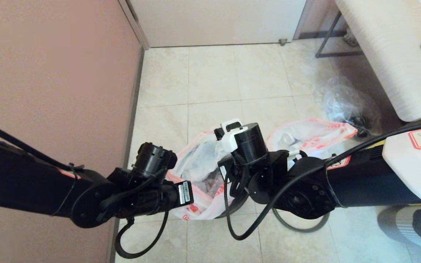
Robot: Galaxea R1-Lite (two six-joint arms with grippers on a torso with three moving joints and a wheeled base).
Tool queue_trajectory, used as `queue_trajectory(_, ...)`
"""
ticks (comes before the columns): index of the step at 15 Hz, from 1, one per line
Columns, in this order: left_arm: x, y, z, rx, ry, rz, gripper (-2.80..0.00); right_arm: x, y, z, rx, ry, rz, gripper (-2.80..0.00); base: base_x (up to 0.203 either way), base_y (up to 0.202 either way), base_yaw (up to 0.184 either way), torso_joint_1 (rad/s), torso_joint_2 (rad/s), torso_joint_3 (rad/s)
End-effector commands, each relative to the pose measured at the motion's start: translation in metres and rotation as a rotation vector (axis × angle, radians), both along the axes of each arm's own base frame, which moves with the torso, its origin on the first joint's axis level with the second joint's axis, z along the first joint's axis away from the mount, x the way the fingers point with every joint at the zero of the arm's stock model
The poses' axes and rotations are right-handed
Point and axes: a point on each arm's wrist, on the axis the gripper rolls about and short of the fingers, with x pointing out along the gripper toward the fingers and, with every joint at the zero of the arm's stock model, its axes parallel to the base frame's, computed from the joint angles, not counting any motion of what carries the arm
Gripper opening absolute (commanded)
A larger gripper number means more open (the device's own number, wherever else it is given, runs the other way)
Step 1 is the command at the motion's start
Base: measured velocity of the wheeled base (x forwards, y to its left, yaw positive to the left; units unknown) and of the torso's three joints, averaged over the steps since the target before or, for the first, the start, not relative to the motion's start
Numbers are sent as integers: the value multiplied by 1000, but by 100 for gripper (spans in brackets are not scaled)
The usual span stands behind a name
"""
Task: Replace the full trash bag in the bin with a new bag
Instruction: Put the new garbage bag on the trash can
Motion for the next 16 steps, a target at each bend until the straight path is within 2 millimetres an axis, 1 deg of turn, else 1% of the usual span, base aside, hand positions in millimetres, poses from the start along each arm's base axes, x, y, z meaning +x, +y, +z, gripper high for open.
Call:
queue_trajectory(1,1,1,1,-6,-4,10,-280,0,0,0,-2,-1,-2,-280,0,0,0,0,0,0)
queue_trajectory(2,1,0,3,-12,-9,12,-280,0,0,-1,-2,0,-2,-280,0,0,0,0,0,0)
queue_trajectory(3,3,-1,5,-20,-17,17,0,0,1,-2,-4,2,-1,-280,0,0,0,0,0,0)
queue_trajectory(6,8,0,6,-22,-24,41,0,-1,2,-3,-4,4,2,-280,0,0,0,0,0,0)
queue_trajectory(8,15,0,3,-19,-22,56,0,-1,2,-2,-3,1,4,-280,0,0,0,0,0,0)
queue_trajectory(11,36,4,-8,-10,-41,110,0,-1,2,-2,-3,1,4,-280,0,0,0,0,0,0)
queue_trajectory(14,44,10,-11,-7,-40,140,0,-1,2,-2,-4,1,4,-280,0,0,0,0,0,0)
queue_trajectory(15,46,12,-11,-6,-42,150,-280,-1,2,-1,-3,0,4,-280,0,0,0,0,0,0)
queue_trajectory(16,44,12,-9,-8,-45,149,-280,-1,2,-1,-3,-1,4,-280,0,0,0,0,0,0)
